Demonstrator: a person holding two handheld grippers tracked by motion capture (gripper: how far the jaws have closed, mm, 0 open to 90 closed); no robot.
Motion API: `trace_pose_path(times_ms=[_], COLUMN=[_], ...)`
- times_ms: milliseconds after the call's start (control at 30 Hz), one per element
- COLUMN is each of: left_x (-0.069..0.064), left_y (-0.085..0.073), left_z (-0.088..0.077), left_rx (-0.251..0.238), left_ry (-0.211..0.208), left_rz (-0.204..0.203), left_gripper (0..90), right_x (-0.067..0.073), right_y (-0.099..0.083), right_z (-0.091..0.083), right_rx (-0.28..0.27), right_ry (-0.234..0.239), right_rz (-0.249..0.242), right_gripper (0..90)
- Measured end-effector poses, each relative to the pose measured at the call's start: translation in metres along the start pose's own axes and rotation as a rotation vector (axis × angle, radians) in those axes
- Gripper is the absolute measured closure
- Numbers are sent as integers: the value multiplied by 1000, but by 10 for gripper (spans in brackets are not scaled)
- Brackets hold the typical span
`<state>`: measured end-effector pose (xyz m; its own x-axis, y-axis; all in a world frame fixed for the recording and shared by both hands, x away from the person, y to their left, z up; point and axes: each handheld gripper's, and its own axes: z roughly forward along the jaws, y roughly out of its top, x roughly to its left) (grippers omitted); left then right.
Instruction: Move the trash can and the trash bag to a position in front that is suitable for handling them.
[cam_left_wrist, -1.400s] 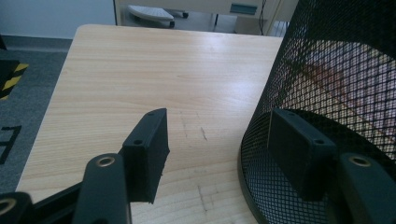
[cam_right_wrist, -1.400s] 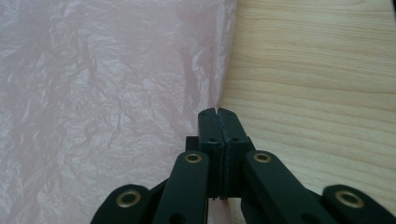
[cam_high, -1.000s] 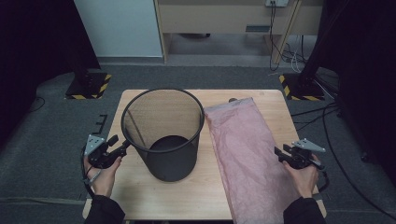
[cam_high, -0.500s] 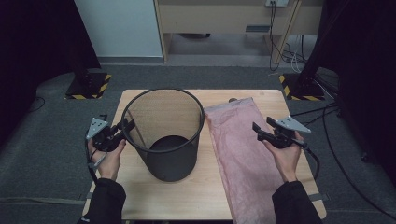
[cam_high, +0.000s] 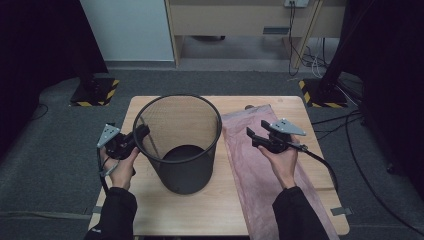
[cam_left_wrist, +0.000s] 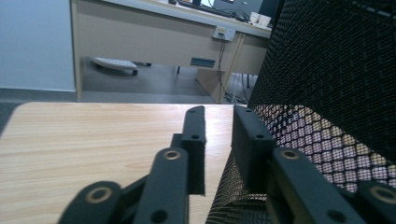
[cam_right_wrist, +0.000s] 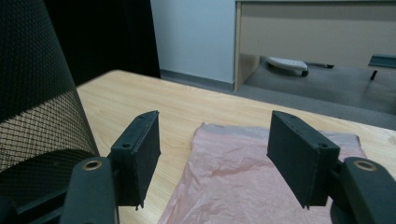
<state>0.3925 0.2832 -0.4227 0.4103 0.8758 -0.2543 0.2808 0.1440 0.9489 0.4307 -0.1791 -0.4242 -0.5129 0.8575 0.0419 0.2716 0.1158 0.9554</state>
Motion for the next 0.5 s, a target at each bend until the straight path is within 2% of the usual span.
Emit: trace_pose_path(times_ms=[133, 167, 333, 500], left_x=[-4, -6, -17, -29], left_y=[-1, -1, -1, -2], left_z=[5, 7, 14, 22], left_rx=[-6, -6, 7, 16], left_ry=[-17, -22, -53, -85], left_rz=[-16, -16, 7, 22], left_gripper=[823, 846, 885, 896], right_x=[7, 9, 10, 12], right_y=[2, 2, 0, 0], right_z=[7, 9, 10, 5], right_rx=[-10, -53, -49, -56], right_ry=[1, 4, -11, 13], right_rz=[-4, 26, 16, 24], right_gripper=[336, 339, 339, 339])
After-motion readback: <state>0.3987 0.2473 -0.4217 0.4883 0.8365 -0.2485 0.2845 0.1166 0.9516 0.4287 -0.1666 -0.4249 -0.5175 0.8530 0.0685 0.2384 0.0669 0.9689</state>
